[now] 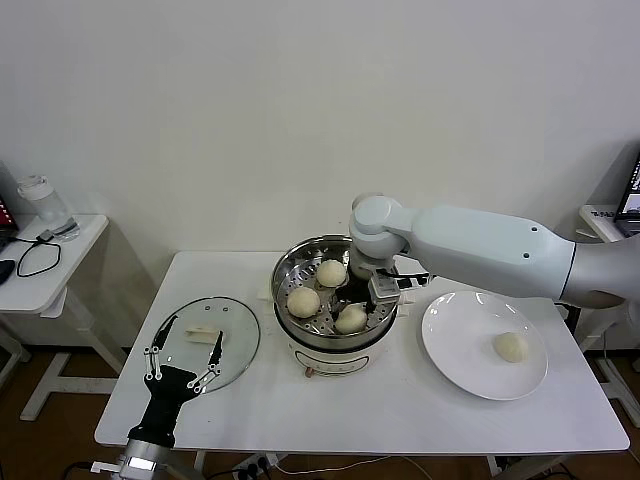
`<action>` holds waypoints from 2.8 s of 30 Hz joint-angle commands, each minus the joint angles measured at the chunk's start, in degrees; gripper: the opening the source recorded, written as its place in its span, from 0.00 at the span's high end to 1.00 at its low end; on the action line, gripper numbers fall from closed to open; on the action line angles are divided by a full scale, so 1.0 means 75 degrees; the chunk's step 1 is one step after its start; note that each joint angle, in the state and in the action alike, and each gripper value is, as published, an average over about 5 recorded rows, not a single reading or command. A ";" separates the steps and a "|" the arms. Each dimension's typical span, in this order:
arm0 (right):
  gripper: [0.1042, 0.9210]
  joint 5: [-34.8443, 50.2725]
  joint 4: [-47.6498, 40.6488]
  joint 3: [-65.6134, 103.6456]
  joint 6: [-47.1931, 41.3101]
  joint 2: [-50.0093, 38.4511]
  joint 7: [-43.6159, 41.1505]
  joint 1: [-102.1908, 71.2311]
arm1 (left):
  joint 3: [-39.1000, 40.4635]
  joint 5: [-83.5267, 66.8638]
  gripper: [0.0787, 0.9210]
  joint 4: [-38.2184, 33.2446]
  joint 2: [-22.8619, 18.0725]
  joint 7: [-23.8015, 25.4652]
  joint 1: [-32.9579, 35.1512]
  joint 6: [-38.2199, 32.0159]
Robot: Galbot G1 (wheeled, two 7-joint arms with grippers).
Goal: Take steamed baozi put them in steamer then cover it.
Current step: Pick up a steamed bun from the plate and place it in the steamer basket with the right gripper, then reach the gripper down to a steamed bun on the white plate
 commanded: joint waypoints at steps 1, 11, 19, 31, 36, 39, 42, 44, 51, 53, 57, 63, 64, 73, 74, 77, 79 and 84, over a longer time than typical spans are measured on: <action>0.16 -0.0294 -0.0004 0.0168 0.0105 0.0027 0.0036 -0.0172 | -0.0002 -0.0010 0.12 0.0019 -0.0007 -0.0007 -0.0023 0.0002; 0.12 0.0688 0.0149 0.1216 -0.0567 -0.0698 -0.0521 -0.0023 | -0.0026 -0.0026 0.12 0.0049 -0.0002 -0.0006 -0.0055 0.0008; 0.12 0.3071 -0.0972 0.2121 -0.3322 -0.2465 -0.0685 0.0250 | 0.0024 -0.0020 0.12 0.0048 -0.0006 0.0000 -0.0076 0.0052; 0.12 0.4775 -0.3576 0.2118 -0.6261 -0.4077 -0.0853 -0.0740 | 0.0108 -0.0001 0.12 0.0049 0.0030 0.0001 -0.0094 0.0089; 0.12 0.4433 -0.4024 0.2466 -0.6186 -0.4283 -0.0764 -0.1874 | 0.0114 0.0001 0.12 0.0042 0.0025 -0.0001 -0.0088 0.0105; 0.12 0.4155 -0.4285 0.2835 -0.6064 -0.4223 -0.0742 -0.2684 | 0.0100 0.0005 0.12 0.0024 0.0030 -0.0003 -0.0067 0.0133; 0.12 0.4001 -0.4364 0.3074 -0.5993 -0.4132 -0.0742 -0.3206 | 0.0076 0.0007 0.12 0.0021 0.0033 -0.0004 -0.0048 0.0149; 0.12 0.3902 -0.4371 0.3196 -0.5973 -0.4061 -0.0735 -0.3428 | 0.0068 0.0008 0.12 0.0031 0.0029 -0.0005 -0.0042 0.0147; 0.12 0.3799 -0.4468 0.3426 -0.5942 -0.3747 -0.0579 -0.3832 | 0.0098 0.0027 0.12 0.0060 -0.0009 -0.0037 -0.0024 0.0141; 0.12 0.3770 -0.4516 0.3457 -0.5936 -0.3659 -0.0566 -0.3852 | 0.0096 0.0029 0.12 0.0057 -0.0007 -0.0036 -0.0016 0.0140; 0.12 0.3693 -0.4666 0.3446 -0.5901 -0.3520 -0.0559 -0.3825 | 0.0084 0.0029 0.12 0.0058 0.0008 -0.0035 0.0006 0.0129; 0.12 0.3701 -0.4711 0.3358 -0.5875 -0.3418 -0.0649 -0.3753 | 0.0136 0.0035 0.12 0.0090 0.0012 -0.0033 0.0007 0.0119; 0.12 0.3702 -0.4679 0.3326 -0.5870 -0.3420 -0.0690 -0.3737 | 0.0149 0.0036 0.12 0.0093 0.0011 -0.0032 0.0006 0.0121; 0.12 0.3708 -0.4642 0.3167 -0.5851 -0.3373 -0.0814 -0.3655 | 0.0233 0.0038 0.12 0.0139 0.0015 -0.0033 -0.0007 0.0132; 0.12 0.3687 -0.4677 0.3153 -0.5847 -0.3347 -0.0800 -0.3651 | 0.0230 0.0037 0.12 0.0130 0.0014 -0.0034 -0.0005 0.0133; 0.12 0.3574 -0.4801 0.3146 -0.5815 -0.3256 -0.0755 -0.3642 | 0.0192 0.0033 0.12 0.0122 0.0017 -0.0038 0.0002 0.0128; 0.12 0.3460 -0.4879 0.3144 -0.5775 -0.3200 -0.0746 -0.3638 | 0.0160 0.0030 0.12 0.0124 0.0021 -0.0041 0.0005 0.0122; 0.13 0.3288 -0.5007 0.3147 -0.5708 -0.3096 -0.0732 -0.3634 | 0.0107 0.0023 0.12 0.0124 0.0020 -0.0047 0.0007 0.0109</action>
